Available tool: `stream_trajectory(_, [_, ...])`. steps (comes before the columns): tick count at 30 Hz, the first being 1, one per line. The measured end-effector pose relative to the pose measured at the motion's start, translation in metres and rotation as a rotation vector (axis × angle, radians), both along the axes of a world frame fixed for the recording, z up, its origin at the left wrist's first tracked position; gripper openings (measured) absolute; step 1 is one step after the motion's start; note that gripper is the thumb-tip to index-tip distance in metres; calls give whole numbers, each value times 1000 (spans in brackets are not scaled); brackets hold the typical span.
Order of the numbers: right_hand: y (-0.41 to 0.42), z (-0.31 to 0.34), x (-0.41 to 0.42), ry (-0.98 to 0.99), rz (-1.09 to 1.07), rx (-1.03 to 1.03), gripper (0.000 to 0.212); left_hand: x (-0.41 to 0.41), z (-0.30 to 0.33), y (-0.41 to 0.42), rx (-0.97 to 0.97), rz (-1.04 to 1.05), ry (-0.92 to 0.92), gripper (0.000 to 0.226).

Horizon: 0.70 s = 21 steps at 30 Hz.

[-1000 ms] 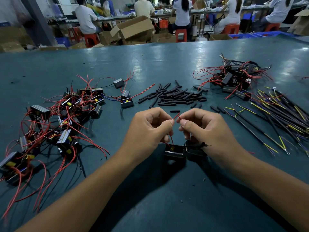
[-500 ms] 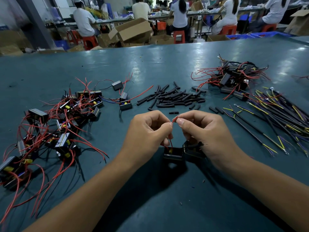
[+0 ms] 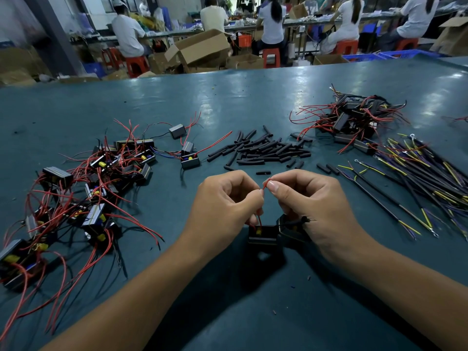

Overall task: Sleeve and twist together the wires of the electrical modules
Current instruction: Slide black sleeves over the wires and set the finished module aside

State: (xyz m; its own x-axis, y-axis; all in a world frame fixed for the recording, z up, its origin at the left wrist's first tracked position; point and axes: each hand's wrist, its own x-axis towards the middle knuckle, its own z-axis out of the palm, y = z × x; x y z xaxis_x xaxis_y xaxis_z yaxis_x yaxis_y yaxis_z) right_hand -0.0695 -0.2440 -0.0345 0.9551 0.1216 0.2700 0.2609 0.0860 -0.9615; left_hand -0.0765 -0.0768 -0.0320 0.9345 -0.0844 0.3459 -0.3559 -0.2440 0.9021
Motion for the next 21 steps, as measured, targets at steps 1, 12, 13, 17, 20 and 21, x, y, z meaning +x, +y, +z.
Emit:
stream_trajectory(1, [0,0,0,-3,-3,0,6,0,0,0,2,0,2,13])
stream_trajectory(12, [-1,-1,2,-42,-1,-14,5,-5,5,-3,66,23,-15,12])
stream_trajectory(13, [-1,-1,2,-55,1,-20,5,-6,7,-3,92,28,-36,11])
stream_trajectory(17, [-3,0,1,-128,6,-56,5,-8,18,1,162,85,-189,6])
stream_trajectory(20, [-3,2,-2,-168,18,-112,3,-6,31,5,348,78,-335,17])
stream_trajectory(21, [-4,2,-3,-175,28,-114,4,-6,34,6,446,62,-376,15])
